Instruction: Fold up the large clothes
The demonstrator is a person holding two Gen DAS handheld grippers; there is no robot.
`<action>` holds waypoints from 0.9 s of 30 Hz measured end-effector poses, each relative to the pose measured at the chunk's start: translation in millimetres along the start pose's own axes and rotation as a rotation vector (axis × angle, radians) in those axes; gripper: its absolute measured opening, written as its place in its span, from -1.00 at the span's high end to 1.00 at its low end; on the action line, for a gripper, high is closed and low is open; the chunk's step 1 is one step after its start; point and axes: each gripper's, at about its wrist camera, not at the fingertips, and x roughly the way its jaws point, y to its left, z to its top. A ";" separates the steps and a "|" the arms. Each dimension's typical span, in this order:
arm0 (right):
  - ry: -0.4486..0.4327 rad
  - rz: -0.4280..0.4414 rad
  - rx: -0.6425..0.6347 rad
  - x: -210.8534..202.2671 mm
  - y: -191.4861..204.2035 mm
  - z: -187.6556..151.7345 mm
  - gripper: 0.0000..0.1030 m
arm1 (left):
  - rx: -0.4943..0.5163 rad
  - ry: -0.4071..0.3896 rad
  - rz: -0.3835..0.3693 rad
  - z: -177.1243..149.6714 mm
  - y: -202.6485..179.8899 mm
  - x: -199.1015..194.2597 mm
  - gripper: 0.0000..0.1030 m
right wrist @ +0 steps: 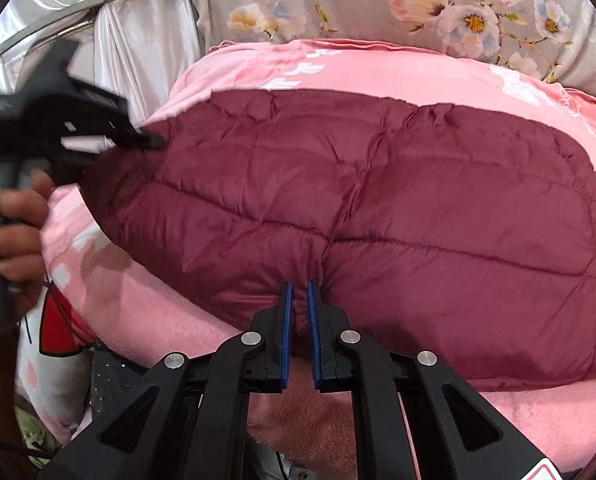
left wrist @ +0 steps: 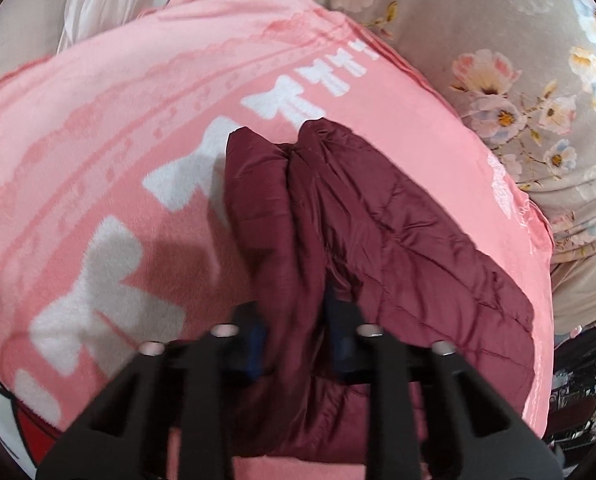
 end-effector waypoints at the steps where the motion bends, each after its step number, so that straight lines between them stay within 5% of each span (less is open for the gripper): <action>1: -0.007 -0.012 -0.019 1.6 2.4 -1.8 0.85 | 0.008 -0.006 -0.017 0.3 -4.0 -6.1 0.74; 7: -0.042 -0.046 -0.083 -1.4 12.2 -7.0 0.86 | 0.096 -0.077 -0.078 -3.5 -42.6 -42.9 0.84; 13: -0.044 -0.001 -0.045 -8.5 1.5 -5.9 0.89 | 0.074 -0.059 -0.004 -3.3 -32.5 -35.7 0.68; 17: -0.054 0.002 -0.036 -16.0 -0.2 -3.3 0.89 | 0.003 -0.003 0.085 -8.0 7.8 -11.2 0.36; 21: -0.080 -0.019 -0.030 -28.9 -1.2 -1.8 0.89 | -0.043 -0.022 0.172 -18.2 37.8 -9.4 -0.54; 27: -0.075 -0.053 -0.044 -26.3 -1.1 -4.6 0.89 | -0.029 0.010 0.166 -28.1 51.7 5.3 -0.73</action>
